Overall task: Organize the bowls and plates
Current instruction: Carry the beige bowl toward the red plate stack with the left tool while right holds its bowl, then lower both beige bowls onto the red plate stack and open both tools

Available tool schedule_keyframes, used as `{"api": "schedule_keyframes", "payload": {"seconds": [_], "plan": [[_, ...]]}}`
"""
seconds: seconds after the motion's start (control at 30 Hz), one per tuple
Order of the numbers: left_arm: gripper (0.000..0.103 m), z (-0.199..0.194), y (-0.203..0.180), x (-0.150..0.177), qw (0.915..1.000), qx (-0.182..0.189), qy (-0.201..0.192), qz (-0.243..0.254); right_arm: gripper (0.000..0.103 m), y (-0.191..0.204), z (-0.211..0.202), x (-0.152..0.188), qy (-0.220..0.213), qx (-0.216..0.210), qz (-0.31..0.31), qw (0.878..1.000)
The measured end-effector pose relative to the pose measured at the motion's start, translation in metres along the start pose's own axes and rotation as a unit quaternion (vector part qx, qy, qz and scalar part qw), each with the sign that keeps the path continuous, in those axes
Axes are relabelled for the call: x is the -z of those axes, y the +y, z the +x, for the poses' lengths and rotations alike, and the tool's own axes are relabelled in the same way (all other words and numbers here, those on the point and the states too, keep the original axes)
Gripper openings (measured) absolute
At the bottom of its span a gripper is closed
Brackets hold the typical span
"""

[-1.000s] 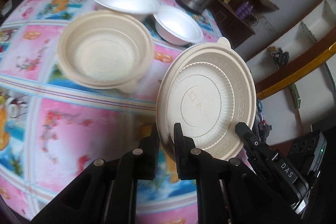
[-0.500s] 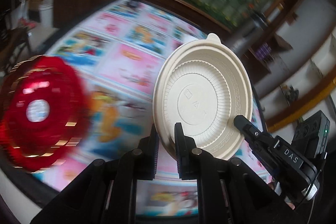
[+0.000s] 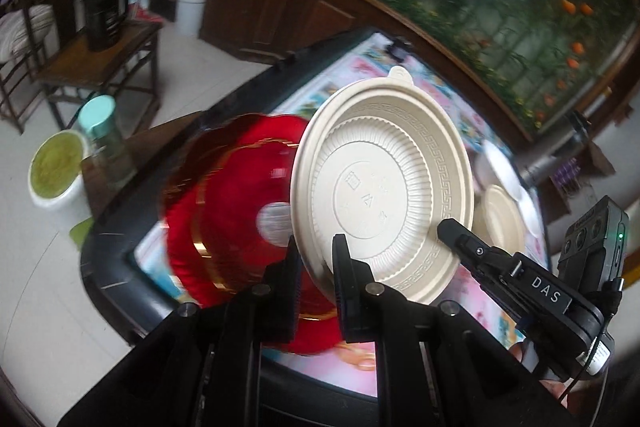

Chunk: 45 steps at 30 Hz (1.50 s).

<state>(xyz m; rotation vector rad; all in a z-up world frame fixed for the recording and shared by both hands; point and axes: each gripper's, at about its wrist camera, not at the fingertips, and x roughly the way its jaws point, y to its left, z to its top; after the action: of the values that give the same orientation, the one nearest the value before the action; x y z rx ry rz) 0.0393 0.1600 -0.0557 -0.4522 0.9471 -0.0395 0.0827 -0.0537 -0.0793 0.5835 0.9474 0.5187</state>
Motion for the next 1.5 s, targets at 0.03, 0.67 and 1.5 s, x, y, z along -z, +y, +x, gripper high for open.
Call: {"api": "schedule_keyframes", "payload": {"seconds": [0.03,0.67,1.5], "plan": [[0.013,0.005,0.005,0.000,1.0000,-0.005,0.005,-0.005,0.008,0.002,0.009,0.000,0.008,0.001,-0.002,1.000],[0.029,0.025,0.028,0.004,0.9937,-0.097,0.043,0.034,0.011,0.026,0.069,0.017,0.047,0.089,-0.088,0.991],[0.068,-0.031,-0.047,0.024,0.9591,-0.185,-0.132,0.169,0.019,-0.042,-0.049,-0.004,-0.109,0.078,-0.064,0.989]]}}
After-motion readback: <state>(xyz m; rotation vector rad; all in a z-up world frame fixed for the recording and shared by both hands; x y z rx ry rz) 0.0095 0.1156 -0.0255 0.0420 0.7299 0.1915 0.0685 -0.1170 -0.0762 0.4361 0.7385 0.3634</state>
